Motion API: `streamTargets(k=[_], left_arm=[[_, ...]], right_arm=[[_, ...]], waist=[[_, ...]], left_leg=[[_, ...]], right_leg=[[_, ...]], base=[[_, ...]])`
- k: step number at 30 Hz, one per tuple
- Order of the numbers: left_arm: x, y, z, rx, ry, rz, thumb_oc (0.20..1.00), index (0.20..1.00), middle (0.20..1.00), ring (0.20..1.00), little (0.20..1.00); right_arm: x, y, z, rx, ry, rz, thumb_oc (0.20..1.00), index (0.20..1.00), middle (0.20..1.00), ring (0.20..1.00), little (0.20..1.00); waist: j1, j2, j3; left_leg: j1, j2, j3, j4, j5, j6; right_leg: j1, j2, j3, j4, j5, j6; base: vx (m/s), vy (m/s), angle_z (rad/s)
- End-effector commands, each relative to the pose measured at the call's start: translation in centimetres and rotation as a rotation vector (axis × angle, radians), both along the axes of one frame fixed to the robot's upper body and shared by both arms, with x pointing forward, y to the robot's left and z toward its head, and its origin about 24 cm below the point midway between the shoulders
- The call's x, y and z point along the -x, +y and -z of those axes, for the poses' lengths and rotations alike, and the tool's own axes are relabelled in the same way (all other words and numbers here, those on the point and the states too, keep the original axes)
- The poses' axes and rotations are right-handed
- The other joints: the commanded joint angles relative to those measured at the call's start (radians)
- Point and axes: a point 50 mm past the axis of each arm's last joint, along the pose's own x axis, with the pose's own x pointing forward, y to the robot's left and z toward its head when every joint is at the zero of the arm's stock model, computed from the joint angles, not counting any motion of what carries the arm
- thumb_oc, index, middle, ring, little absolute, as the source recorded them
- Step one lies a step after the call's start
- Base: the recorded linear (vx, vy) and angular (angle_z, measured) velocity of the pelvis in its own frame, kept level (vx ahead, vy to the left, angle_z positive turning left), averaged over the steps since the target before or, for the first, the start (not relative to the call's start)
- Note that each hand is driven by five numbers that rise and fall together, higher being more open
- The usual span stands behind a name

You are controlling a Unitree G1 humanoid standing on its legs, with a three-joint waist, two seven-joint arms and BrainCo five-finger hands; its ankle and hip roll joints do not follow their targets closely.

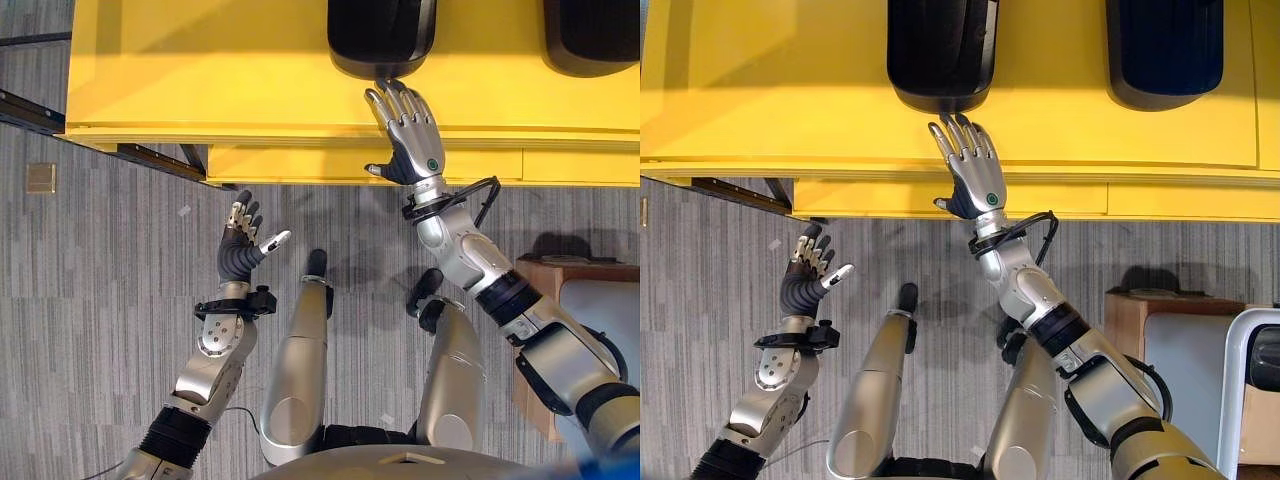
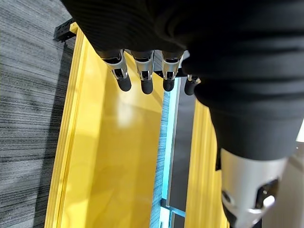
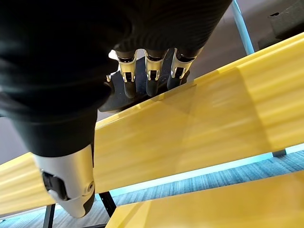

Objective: Move parts from the plastic box to the shelf.

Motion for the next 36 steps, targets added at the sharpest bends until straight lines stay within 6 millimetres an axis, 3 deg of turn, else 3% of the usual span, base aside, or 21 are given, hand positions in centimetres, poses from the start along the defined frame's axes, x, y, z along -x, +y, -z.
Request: streamTargets(k=[1, 26, 32, 36], left_arm=[[0.5, 0.0, -1.9, 0.029, -0.114, 0.017, 1.000, 1.000, 1.000, 1.000, 1.000], [0.5, 0.1, -1.8, 0.026, -0.109, 0.036, 1.000, 1.000, 1.000, 1.000, 1.000], [0.4, 0.0, -1.7, 0.027, -0.102, 0.029, 1.000, 1.000, 1.000, 1.000, 1.000], [0.4, 0.0, -1.5, 0.032, -0.087, 0.011, 1.000, 1.000, 1.000, 1.000, 1.000]], right_arm=[[-0.6, 0.3, -1.8, -0.010, -0.037, -0.001, 1.000, 1.000, 1.000, 1.000, 1.000], [-1.9, -1.7, -4.7, -0.033, -0.119, 0.110, 1.000, 1.000, 1.000, 1.000, 1.000], [-1.4, -1.5, -3.7, -0.045, -0.089, 0.076, 1.000, 1.000, 1.000, 1.000, 1.000], [0.2, -0.9, -1.9, -0.086, -0.034, -0.017, 1.000, 1.000, 1.000, 1.000, 1.000]], waist=[[0.027, 0.034, -0.016], [0.040, 0.049, -0.016], [0.032, 0.046, -0.016], [0.013, 0.038, -0.016]], left_leg=[[-0.023, 0.001, 0.027, -0.024, 0.001, 0.018], [-0.030, -0.006, 0.030, -0.010, -0.009, 0.023], [-0.032, -0.003, 0.034, -0.012, -0.009, 0.023], [-0.033, 0.001, 0.037, -0.011, -0.010, 0.023]], right_leg=[[0.121, 0.001, 0.022, 0.093, -0.134, 0.036], [0.108, -0.005, 0.028, 0.116, -0.142, 0.036], [0.102, -0.005, 0.032, 0.118, -0.143, 0.035], [0.098, -0.003, 0.035, 0.119, -0.144, 0.034]], base=[[0.00, 0.000, 0.00], [0.00, 0.000, 0.00], [0.00, 0.000, 0.00], [0.00, 0.000, 0.00]])
